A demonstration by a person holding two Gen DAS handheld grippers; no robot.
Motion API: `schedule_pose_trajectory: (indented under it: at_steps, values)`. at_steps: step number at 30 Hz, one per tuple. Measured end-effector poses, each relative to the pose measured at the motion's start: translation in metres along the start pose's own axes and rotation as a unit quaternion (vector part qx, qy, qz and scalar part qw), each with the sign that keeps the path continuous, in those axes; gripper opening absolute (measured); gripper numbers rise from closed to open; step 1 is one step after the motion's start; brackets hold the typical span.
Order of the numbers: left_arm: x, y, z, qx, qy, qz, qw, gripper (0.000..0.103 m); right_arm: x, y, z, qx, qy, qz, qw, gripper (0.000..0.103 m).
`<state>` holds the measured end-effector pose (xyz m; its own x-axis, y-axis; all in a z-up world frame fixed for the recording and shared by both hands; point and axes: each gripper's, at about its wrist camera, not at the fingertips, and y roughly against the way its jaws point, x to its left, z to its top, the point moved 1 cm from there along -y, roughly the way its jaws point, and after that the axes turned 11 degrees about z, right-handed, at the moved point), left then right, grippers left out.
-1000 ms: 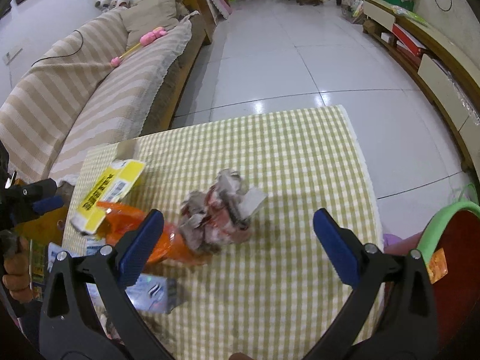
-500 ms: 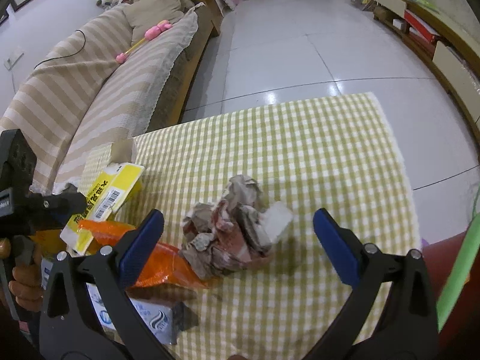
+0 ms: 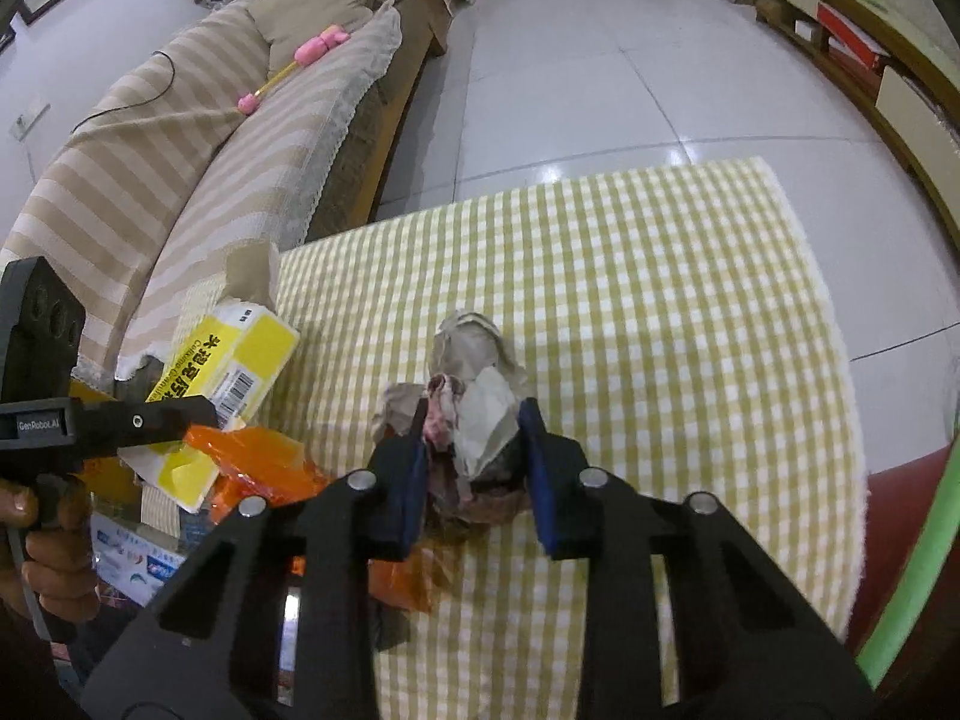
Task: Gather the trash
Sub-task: 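Carry the tissue pack and wrapper over the bin and release both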
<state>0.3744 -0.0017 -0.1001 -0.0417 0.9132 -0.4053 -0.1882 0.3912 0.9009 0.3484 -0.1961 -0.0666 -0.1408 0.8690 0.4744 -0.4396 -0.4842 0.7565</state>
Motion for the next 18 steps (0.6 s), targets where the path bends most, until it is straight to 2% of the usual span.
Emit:
schedule_pose_trajectory:
  at_steps: [3,7,12,18]
  values:
    - [-0.007,0.023,-0.006,-0.035,-0.028,0.034,0.9984,0.046,0.005,0.016,-0.001,-0.015,0.009,-0.005,1.000,0.027]
    - [-0.015,0.055,-0.008,-0.072,-0.048,0.058,0.9946,0.046,0.017,0.044,-0.002,-0.040,0.027,-0.013,0.999,0.027]
    - [-0.037,0.092,-0.019,-0.108,-0.077,0.076,0.9882,0.046,0.032,0.081,-0.009,-0.065,0.044,-0.017,0.997,0.027]
    - [-0.064,0.127,-0.043,-0.131,-0.105,0.080,0.9826,0.046,0.043,0.124,-0.022,-0.085,0.047,-0.019,0.995,0.027]
